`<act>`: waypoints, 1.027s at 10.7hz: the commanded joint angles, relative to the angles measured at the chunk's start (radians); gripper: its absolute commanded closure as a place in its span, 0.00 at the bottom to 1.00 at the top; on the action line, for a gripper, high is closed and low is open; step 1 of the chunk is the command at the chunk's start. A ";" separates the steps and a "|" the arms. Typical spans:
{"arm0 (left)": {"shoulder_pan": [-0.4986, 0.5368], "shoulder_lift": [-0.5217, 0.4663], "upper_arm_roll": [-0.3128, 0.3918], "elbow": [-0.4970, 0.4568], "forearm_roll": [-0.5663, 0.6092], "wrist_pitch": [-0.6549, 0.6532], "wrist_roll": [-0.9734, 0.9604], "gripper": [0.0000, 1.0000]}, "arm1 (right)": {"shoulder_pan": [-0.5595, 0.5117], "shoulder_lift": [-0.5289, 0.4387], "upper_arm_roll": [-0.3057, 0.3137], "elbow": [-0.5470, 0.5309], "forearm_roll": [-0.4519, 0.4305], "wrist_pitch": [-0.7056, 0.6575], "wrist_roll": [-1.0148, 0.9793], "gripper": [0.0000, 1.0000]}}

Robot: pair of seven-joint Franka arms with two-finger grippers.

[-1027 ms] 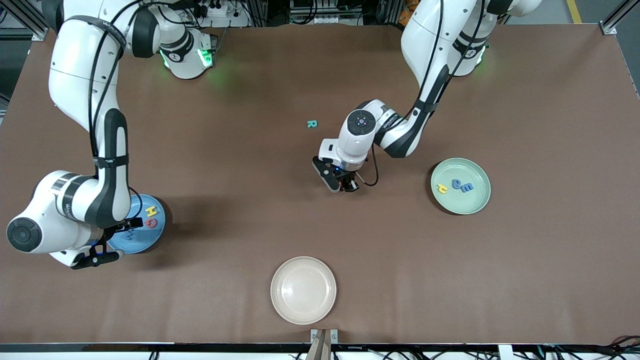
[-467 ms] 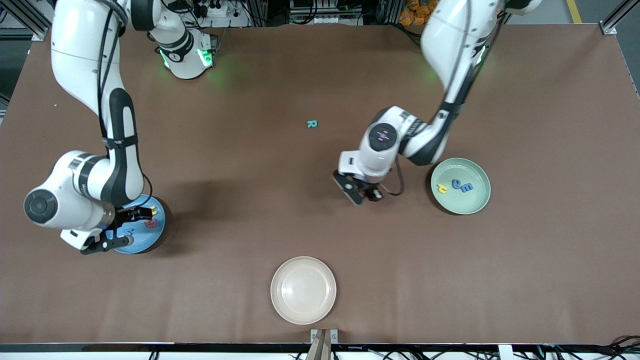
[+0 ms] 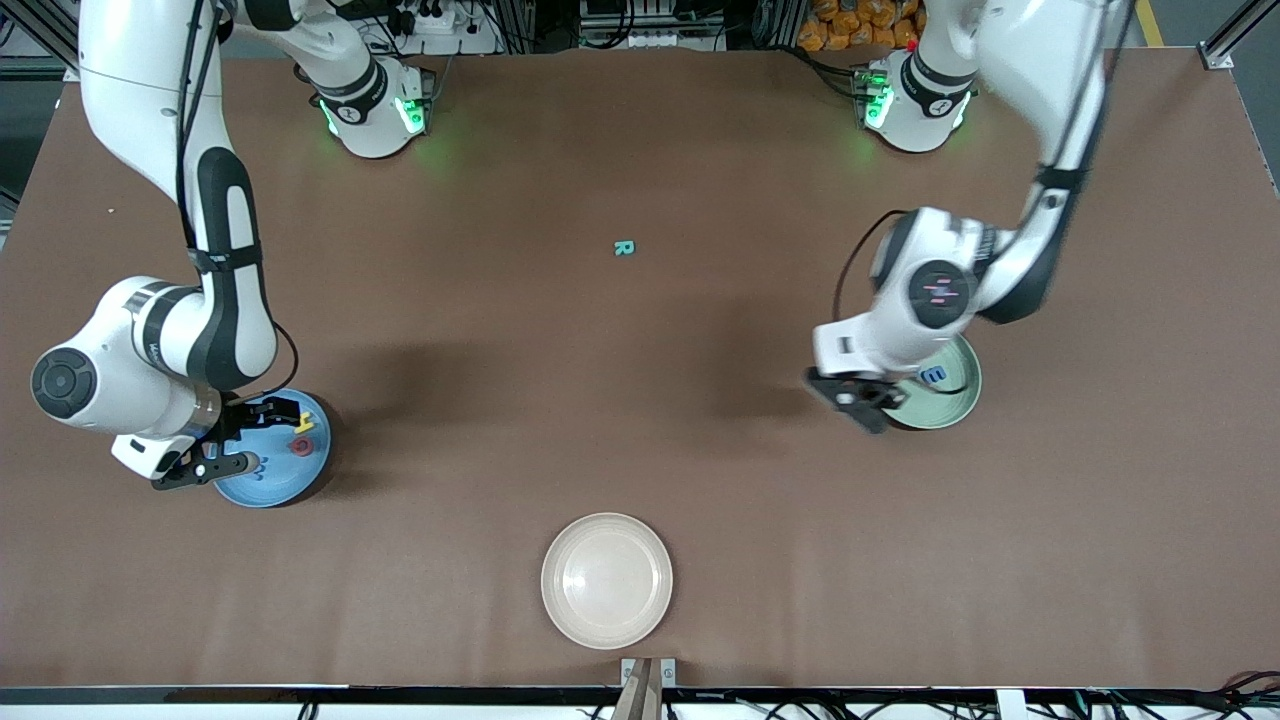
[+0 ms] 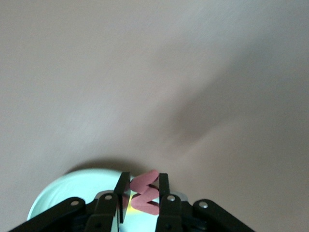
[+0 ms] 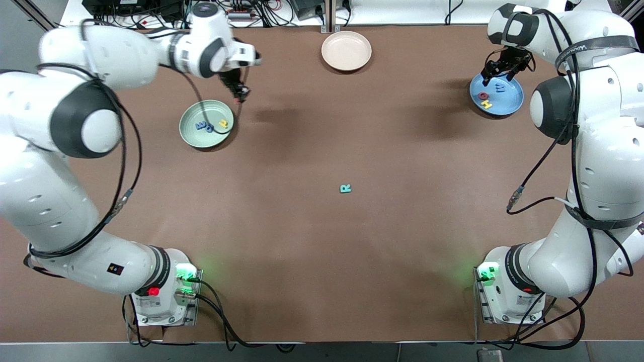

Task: Sort uppercase to blue plate, lowercase to green plate
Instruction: 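Place the w on the green plate while the right gripper lifts away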

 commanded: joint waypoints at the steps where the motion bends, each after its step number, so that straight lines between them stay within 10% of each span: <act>1: 0.124 -0.082 -0.018 -0.153 0.025 0.011 0.005 1.00 | 0.015 -0.043 -0.001 -0.041 0.001 0.007 0.007 0.00; 5: 0.208 -0.074 -0.018 -0.199 0.008 0.026 0.004 0.99 | 0.068 -0.084 0.026 -0.044 0.001 -0.069 0.196 0.00; 8: 0.214 -0.071 -0.016 -0.204 -0.015 0.045 -0.010 0.69 | 0.091 -0.112 0.090 -0.060 0.001 -0.093 0.379 0.00; 11: 0.217 -0.079 -0.016 -0.205 -0.036 0.059 -0.015 0.62 | 0.182 -0.124 0.133 -0.060 0.001 -0.096 0.638 0.00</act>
